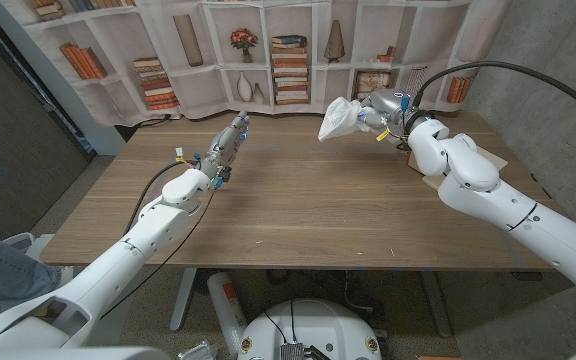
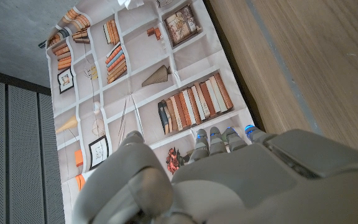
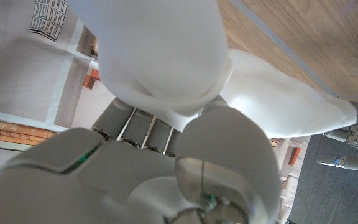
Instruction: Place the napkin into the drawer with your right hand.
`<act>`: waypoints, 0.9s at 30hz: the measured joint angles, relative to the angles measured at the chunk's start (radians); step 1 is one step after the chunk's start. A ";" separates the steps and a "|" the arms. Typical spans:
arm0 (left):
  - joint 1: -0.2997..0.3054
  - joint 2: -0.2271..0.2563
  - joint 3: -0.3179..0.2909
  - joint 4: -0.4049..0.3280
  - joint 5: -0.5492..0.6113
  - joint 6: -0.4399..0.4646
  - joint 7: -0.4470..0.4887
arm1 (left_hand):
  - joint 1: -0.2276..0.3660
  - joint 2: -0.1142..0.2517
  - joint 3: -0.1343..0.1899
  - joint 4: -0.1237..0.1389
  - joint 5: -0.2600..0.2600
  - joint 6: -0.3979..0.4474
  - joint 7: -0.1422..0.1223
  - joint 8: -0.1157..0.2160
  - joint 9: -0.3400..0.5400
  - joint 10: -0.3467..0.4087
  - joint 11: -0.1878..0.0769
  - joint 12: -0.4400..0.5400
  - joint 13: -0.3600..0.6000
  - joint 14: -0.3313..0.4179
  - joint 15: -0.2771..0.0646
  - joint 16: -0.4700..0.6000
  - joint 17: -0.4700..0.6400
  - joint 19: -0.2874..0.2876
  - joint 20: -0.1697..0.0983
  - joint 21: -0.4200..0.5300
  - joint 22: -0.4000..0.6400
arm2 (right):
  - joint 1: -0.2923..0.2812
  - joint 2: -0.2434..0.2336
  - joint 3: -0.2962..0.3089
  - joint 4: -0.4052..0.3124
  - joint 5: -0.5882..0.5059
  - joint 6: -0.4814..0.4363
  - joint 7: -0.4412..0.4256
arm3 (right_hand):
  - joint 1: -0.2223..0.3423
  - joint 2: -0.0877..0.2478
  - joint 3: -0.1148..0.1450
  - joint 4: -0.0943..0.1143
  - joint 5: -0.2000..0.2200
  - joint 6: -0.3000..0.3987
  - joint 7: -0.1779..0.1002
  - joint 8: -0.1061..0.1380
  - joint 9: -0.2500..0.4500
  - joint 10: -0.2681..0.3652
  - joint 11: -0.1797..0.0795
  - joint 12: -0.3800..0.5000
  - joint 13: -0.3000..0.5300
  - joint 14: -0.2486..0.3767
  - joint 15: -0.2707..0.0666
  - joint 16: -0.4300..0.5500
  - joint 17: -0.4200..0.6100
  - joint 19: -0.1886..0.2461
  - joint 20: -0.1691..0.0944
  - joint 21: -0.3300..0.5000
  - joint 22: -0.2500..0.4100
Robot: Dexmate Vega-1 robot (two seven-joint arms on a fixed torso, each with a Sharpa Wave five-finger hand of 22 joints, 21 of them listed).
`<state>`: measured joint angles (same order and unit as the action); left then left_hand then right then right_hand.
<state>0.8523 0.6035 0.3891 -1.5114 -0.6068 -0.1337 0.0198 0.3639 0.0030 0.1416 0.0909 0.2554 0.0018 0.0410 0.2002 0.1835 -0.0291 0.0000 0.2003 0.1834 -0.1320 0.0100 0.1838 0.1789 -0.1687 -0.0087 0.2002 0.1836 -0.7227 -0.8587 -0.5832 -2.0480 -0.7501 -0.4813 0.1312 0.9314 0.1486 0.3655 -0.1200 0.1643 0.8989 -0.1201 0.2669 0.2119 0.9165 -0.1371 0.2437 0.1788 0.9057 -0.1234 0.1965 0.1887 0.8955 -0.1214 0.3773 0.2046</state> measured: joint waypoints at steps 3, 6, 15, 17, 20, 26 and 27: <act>0.000 0.001 -0.001 -0.001 0.000 0.000 0.000 | 0.000 0.000 0.000 0.000 0.000 0.000 0.000 0.000 0.000 0.000 0.000 0.000 0.000 0.000 0.000 0.000 0.000 0.000 0.000 0.000 0.000 | 0.007 0.002 -0.004 0.006 -0.001 -0.006 0.001 | 0.000 0.000 0.000 0.000 0.000 0.000 0.000 0.000 0.000 0.000 0.000 0.000 0.000 0.000 0.000 0.000 0.000 0.000 0.000 0.000 0.000; 0.001 0.001 -0.001 -0.002 -0.001 0.000 0.001 | 0.000 0.000 0.000 0.000 0.000 0.000 0.000 0.000 0.000 0.000 0.000 0.000 0.000 0.000 0.000 0.000 0.000 0.000 0.000 0.000 0.000 | 0.012 0.004 -0.007 0.013 -0.001 -0.016 0.001 | 0.000 0.000 0.000 0.000 0.000 0.000 0.000 -0.001 0.000 0.000 0.000 -0.001 0.000 0.000 0.000 0.000 0.000 0.000 0.000 0.000 0.000; 0.005 0.007 -0.004 -0.012 -0.001 0.000 0.003 | 0.000 0.000 0.000 0.000 -0.004 0.000 0.000 0.000 0.000 0.000 0.000 0.000 0.000 0.000 0.000 0.000 0.000 0.000 0.000 0.000 0.000 | 0.019 0.004 -0.009 0.021 0.005 -0.047 0.002 | 0.000 0.000 0.000 0.000 -0.001 0.000 0.000 -0.004 0.000 0.004 -0.004 -0.004 0.000 0.000 0.000 0.000 0.000 -0.009 0.005 0.000 0.000; 0.006 0.008 -0.004 -0.014 -0.001 0.000 0.004 | 0.000 0.000 0.000 0.000 -0.004 0.000 0.000 0.000 0.000 0.000 0.000 0.000 0.000 0.000 0.000 0.000 0.000 0.000 0.000 0.000 0.000 | 0.020 0.002 -0.009 0.022 0.008 -0.054 0.003 | 0.000 0.000 0.000 0.000 -0.001 0.000 0.000 -0.004 0.000 0.004 -0.004 -0.004 0.000 0.000 0.000 0.000 0.000 -0.009 0.005 0.000 0.000; 0.010 0.011 -0.005 -0.020 -0.001 0.000 0.005 | 0.000 0.000 0.000 0.000 -0.004 0.000 0.000 0.000 0.000 0.000 0.000 0.000 0.000 0.000 0.000 0.000 0.000 0.000 0.000 0.000 0.000 | 0.020 -0.001 -0.009 0.023 0.013 -0.068 0.003 | 0.000 0.000 0.000 0.000 -0.001 0.000 0.000 -0.004 0.000 0.004 -0.004 -0.004 0.000 0.000 0.000 0.000 0.000 -0.009 0.005 0.000 0.000; 0.018 0.015 -0.007 -0.031 -0.001 0.001 0.008 | 0.000 0.000 0.000 0.000 -0.004 0.000 0.000 0.000 0.000 0.000 0.000 0.000 0.000 0.000 0.000 0.000 0.000 0.000 0.000 0.000 0.000 | 0.023 -0.008 -0.006 0.023 0.020 -0.092 0.003 | 0.000 0.000 0.000 0.000 -0.001 0.000 0.000 -0.007 0.005 0.004 -0.004 -0.004 0.000 0.000 0.000 0.000 0.000 -0.009 0.005 0.000 0.000; 0.018 0.015 -0.007 -0.031 -0.001 0.001 0.008 | 0.000 0.000 0.000 0.000 -0.004 0.000 0.000 0.000 0.000 0.000 0.000 0.000 0.000 0.000 0.000 0.000 0.000 0.000 0.000 0.000 0.000 | 0.023 -0.009 -0.006 0.023 0.021 -0.098 0.003 | 0.000 0.000 0.000 0.000 -0.001 0.000 0.000 -0.007 0.005 0.004 -0.004 -0.004 0.002 0.000 0.000 0.000 0.000 -0.009 0.005 0.000 0.000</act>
<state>0.8702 0.6180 0.3817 -1.5428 -0.6077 -0.1330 0.0279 0.3639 0.0030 0.1417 0.0910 0.2515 0.0018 0.0411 0.2002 0.1836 -0.0291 0.0000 0.2003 0.1834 -0.1320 0.0100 0.1837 0.1789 -0.1686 -0.0087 0.2002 0.1836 -0.6995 -0.8682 -0.5890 -2.0253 -0.7289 -0.5790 0.1340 0.9311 0.1482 0.3653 -0.1202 0.1634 0.8989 -0.1201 0.2600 0.2168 0.9203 -0.1408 0.2397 0.1811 0.9056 -0.1234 0.1965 0.1884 0.8865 -0.1162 0.3773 0.2047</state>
